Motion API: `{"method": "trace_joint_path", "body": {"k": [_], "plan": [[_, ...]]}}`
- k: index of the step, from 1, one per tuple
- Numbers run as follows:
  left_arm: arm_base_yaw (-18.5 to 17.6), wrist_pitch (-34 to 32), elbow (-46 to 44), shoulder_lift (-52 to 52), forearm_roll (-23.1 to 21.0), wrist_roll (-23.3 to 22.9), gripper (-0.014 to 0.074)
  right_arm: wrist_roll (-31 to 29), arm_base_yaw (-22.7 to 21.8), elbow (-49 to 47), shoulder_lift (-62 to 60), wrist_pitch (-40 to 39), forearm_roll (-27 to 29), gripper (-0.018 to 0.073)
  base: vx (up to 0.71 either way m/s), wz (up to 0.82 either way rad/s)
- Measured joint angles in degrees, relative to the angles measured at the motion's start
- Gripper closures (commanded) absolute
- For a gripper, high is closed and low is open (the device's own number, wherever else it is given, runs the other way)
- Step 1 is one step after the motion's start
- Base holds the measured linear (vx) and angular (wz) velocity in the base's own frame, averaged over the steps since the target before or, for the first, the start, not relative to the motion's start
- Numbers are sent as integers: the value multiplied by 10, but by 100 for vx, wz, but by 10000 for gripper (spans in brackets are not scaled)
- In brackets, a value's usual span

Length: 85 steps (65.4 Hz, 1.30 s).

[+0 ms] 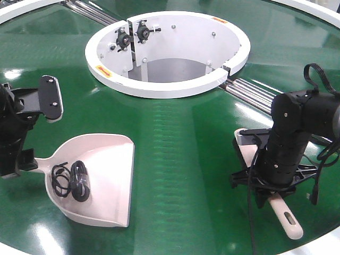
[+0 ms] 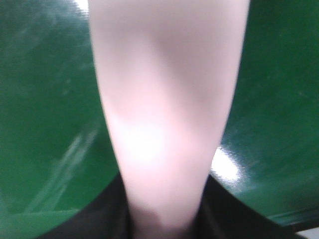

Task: Clean and inspect green conveyor with broom and dustpan
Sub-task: 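Lower the brush onto the belt, open and withdraw the right gripper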

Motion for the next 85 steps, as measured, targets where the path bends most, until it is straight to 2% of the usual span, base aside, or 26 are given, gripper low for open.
{"method": "trace_joint_path", "body": {"k": [7,23,32,54,85], "plan": [[0,0,0,0,0,0,21,3,0,0,0,0,-14,409,0,0],[0,0,0,0,0,0,21,4,0,-1,-1,-18,-28,67,0,0],[0,0,0,0,0,0,21,4,0,-1,-2,-25,-31,-29,0,0],[0,0,0,0,0,0,21,-31,0,-1,-76,-25,-37,-19,0,0],[0,0,0,0,-9,0,21,-50,-1,-1,-257,-84,-58,-19,0,0]]}}
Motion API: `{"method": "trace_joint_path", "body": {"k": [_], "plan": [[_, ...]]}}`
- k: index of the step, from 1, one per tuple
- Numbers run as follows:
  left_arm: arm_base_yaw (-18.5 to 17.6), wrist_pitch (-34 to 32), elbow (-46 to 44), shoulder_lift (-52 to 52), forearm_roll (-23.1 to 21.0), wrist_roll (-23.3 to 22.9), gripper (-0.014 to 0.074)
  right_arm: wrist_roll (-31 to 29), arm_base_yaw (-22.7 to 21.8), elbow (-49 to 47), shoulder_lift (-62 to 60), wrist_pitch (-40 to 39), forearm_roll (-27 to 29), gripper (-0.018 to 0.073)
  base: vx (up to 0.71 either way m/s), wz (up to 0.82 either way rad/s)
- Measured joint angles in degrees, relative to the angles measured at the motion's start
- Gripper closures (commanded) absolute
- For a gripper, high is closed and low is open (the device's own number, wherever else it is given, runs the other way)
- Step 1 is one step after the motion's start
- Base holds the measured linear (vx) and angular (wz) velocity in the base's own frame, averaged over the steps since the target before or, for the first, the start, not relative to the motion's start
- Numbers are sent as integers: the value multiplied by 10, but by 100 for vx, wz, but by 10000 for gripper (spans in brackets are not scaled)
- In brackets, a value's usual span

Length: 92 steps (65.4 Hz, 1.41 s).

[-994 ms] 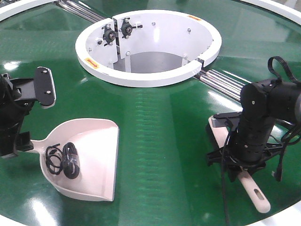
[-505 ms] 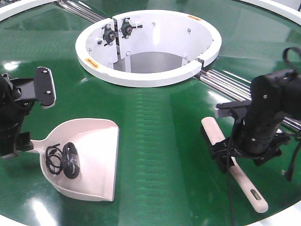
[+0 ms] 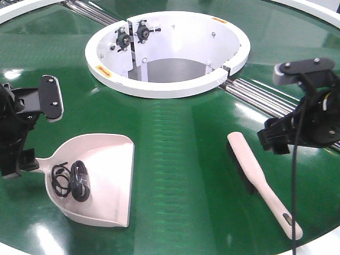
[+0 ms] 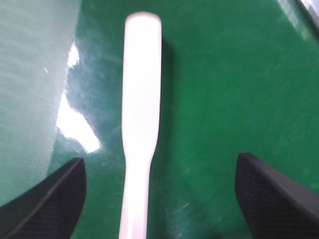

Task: Clean and inspect green conveyor with broom and dustpan

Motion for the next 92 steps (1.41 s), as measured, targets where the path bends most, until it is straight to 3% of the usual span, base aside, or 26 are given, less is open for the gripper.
{"method": "trace_joint_path", "body": {"k": [17,26,39,46,52,56,60,66,76,92], "plan": [[0,3,0,-1,-57,0,21,-14,0,4,-88,-8,-1,-19,0,0],[0,34,0,-14,-70,-24,21,-15,0,4,-141,-8,-2,-19,0,0],[0,25,0,-109,-70,-121,21,-15,0,4,-230,-8,-2,-19,0,0],[0,6,0,-195,-77,-198,21,-18,0,4,-280,-19,1,-19,0,0],[0,-8,4,-266,-111,-246,21,-33,0,8,-325,-32,16,-19,0,0],[0,-29,22,-322,-148,-253,21,-54,0,32,-360,-59,32,-19,0,0],[0,-66,57,-381,-184,-253,21,-74,0,77,-402,-98,49,-19,0,0],[0,-130,134,-470,-201,-254,21,-90,0,164,-460,-159,58,-19,0,0],[0,-238,289,-617,-205,-265,21,-97,0,321,-571,-258,58,-19,0,0],[0,-351,511,-812,-205,-298,21,-97,0,518,-699,-418,63,-19,0,0]]}}
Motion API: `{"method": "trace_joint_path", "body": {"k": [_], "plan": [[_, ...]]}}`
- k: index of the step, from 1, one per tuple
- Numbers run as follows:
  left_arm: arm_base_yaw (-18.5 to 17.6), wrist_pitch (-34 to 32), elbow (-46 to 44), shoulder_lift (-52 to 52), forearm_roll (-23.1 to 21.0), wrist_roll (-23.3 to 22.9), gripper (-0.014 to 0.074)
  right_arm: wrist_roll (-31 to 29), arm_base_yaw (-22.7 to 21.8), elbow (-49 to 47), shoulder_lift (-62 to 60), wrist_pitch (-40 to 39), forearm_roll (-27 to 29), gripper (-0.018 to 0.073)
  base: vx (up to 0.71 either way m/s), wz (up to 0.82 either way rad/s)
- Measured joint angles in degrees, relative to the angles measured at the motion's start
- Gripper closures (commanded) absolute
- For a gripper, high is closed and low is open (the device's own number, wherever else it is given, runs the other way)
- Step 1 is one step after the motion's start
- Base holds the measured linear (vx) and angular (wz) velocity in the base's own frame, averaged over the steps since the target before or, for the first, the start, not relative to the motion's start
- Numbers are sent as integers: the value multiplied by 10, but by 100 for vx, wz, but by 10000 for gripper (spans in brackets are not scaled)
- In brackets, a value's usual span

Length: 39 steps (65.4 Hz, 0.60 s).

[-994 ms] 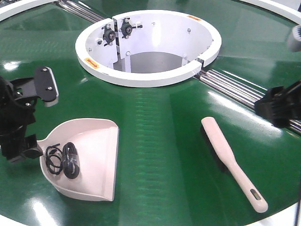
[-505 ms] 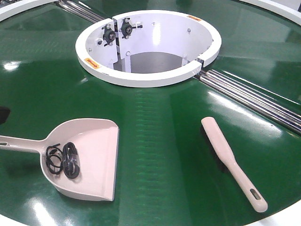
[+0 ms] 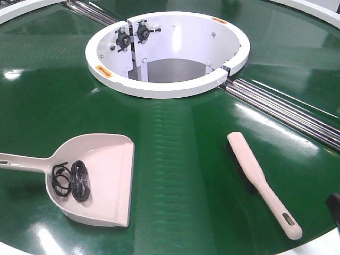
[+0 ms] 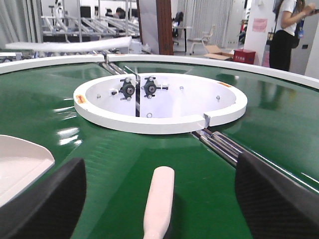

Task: Clean and inspect green conveyor with broom and dustpan

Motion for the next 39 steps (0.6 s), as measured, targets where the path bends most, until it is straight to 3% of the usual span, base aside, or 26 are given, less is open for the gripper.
{"method": "trace_joint_path", "body": {"k": [6,11,15,16,19,21,25,39], "plan": [[0,-22,49,-23,-3,-6,36,1,0,40,-3,-39,14,-19,0,0],[0,-39,65,-25,-19,-14,139,2,0,52,-3,-56,23,13,0,0],[0,-53,68,-25,-30,-19,311,2,0,52,-3,-74,27,104,0,0],[0,-56,68,-25,-31,-20,331,2,0,52,-3,-77,28,146,0,0],[0,-61,68,-25,-34,-21,533,2,0,52,-3,-83,28,268,0,0],[0,-62,68,-25,-35,-21,606,2,0,52,-3,-84,28,368,0,0],[0,-65,68,-25,-37,-21,605,2,0,52,-3,-84,29,570,0,0],[0,-79,68,-25,-38,-21,604,2,0,52,-3,-85,30,568,0,0]]}}
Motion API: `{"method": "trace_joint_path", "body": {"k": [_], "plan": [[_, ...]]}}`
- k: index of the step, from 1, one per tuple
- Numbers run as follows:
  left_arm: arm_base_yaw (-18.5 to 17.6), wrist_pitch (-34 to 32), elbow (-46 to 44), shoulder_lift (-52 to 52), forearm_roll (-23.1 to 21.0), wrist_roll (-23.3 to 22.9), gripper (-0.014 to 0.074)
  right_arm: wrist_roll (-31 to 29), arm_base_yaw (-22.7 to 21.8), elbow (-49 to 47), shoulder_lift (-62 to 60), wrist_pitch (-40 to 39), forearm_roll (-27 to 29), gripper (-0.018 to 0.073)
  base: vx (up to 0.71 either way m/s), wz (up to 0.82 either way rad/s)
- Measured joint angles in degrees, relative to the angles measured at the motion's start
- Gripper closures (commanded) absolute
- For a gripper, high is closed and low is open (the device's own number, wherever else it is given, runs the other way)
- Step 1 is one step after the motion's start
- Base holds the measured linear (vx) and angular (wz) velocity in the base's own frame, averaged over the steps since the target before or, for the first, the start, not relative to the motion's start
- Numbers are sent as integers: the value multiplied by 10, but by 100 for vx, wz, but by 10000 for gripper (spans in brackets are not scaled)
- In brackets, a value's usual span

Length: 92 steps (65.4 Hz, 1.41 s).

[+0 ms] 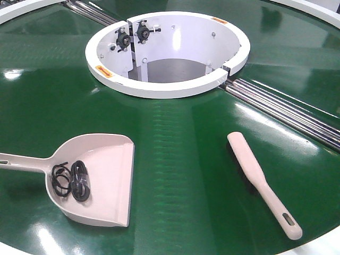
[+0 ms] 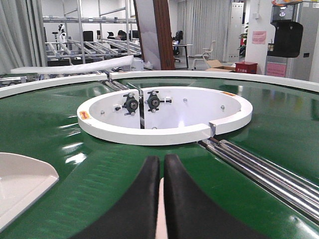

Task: Clean and inspect green conveyor with broom and dustpan

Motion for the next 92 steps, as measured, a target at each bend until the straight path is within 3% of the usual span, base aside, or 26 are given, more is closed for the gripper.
{"method": "trace_joint_path", "body": {"k": [31,37,43,52,57,92], "plan": [[0,-6,5,0,0,0,603,0,0,0,0,0,0,568,0,0],[1,-12,27,-1,21,-1,603,0,0,0,0,0,0,568,0,0],[16,-60,68,-2,69,-41,603,0,0,0,0,0,0,568,0,0],[57,-191,142,-2,170,-167,603,0,0,0,0,0,0,568,0,0],[72,-215,150,-9,202,-215,603,0,0,0,0,0,0,568,0,0],[76,-194,154,-20,212,-240,603,0,0,0,0,1,0,568,0,0]]}}
